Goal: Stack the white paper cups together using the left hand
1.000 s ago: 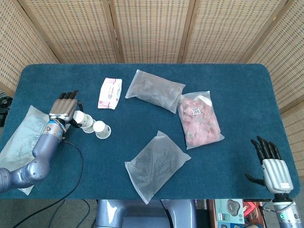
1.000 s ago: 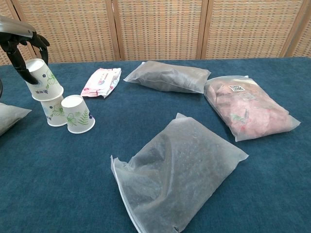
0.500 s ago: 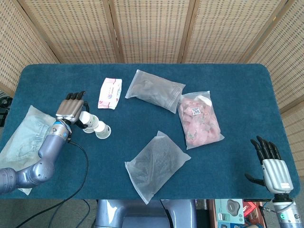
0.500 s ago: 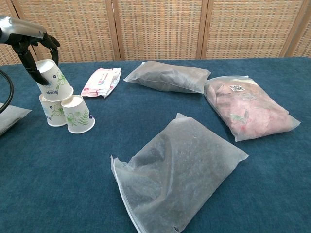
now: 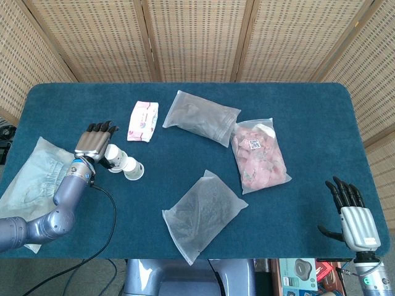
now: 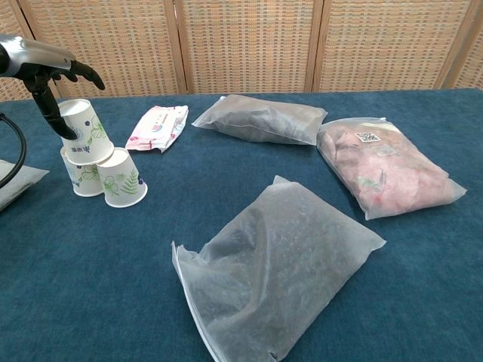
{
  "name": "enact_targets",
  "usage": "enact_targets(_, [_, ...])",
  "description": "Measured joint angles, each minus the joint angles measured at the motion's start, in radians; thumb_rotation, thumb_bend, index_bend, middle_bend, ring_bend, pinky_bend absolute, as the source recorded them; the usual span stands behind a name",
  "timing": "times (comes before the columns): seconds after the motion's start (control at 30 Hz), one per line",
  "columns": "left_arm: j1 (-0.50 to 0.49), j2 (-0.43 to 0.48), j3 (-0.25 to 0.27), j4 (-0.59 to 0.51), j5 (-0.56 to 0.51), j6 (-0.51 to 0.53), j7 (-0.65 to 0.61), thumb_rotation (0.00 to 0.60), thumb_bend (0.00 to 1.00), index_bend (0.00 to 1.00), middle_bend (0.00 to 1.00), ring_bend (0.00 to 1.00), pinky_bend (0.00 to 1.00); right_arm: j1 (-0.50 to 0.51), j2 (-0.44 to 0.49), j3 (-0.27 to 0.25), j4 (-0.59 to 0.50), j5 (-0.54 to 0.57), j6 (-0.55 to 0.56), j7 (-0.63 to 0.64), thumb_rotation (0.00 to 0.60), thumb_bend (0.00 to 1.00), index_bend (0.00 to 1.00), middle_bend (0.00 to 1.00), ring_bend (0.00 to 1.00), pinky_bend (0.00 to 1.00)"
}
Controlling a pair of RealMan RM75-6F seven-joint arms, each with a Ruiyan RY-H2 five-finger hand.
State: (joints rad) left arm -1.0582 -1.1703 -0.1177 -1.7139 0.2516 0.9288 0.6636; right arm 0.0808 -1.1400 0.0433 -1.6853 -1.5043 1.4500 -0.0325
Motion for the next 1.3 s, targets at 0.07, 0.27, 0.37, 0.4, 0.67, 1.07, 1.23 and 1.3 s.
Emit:
enact_targets(0.07, [0.003, -0.001, -0.003, -0.002, 0.012, 0.004, -0.012, 0.600, 0.19, 0.09, 0.00, 0.00, 0.00, 0.000, 0.000, 0.001, 0.000, 0.002, -0.001, 0.000, 0.600, 0.07, 0.00, 0.00, 0.00, 0.00])
enact_targets(0.27, [0.022, 0.048, -0.033, -0.073, 0.064, 0.001, -0.075, 0.600, 0.19, 0.09, 0.00, 0.00, 0.00, 0.001, 0.001, 0.002, 0.002, 0.005, -0.002, 0.004, 0.600, 0.07, 0.00, 0.00, 0.00, 0.00])
enact_targets(0.37, [0.043, 0.107, -0.053, -0.151, 0.115, 0.001, -0.115, 0.600, 0.19, 0.09, 0.00, 0.00, 0.00, 0.001, 0.001, 0.001, 0.002, 0.003, -0.003, 0.007, 0.600, 0.07, 0.00, 0.00, 0.00, 0.00])
enact_targets(0.4, [0.051, 0.127, -0.058, -0.178, 0.135, 0.003, -0.127, 0.600, 0.19, 0.09, 0.00, 0.00, 0.00, 0.002, 0.001, 0.001, 0.002, 0.001, -0.004, 0.010, 0.600, 0.07, 0.00, 0.00, 0.00, 0.00])
enact_targets(0.67, [0.190, 0.231, -0.056, -0.378, 0.434, 0.121, -0.220, 0.600, 0.19, 0.07, 0.00, 0.00, 0.00, -0.001, 0.007, 0.001, 0.007, -0.019, 0.014, 0.028, 0.600, 0.07, 0.00, 0.00, 0.00, 0.00])
enact_targets(1.07, [0.644, 0.010, 0.231, -0.271, 1.210, 0.626, -0.201, 0.600, 0.19, 0.02, 0.00, 0.00, 0.00, 0.001, -0.001, -0.006, 0.012, -0.035, 0.015, -0.006, 0.600, 0.07, 0.00, 0.00, 0.00, 0.00])
enact_targets(1.23, [0.785, -0.097, 0.300, -0.117, 1.302, 0.741, -0.191, 0.600, 0.19, 0.00, 0.00, 0.00, 0.00, 0.003, -0.006, -0.013, 0.010, -0.047, 0.012, -0.029, 0.600, 0.07, 0.00, 0.00, 0.00, 0.00])
enact_targets(1.3, [0.830, -0.130, 0.315, -0.069, 1.312, 0.758, -0.194, 0.600, 0.19, 0.00, 0.00, 0.00, 0.00, 0.005, -0.010, -0.015, 0.009, -0.049, 0.009, -0.041, 0.600, 0.07, 0.00, 0.00, 0.00, 0.00])
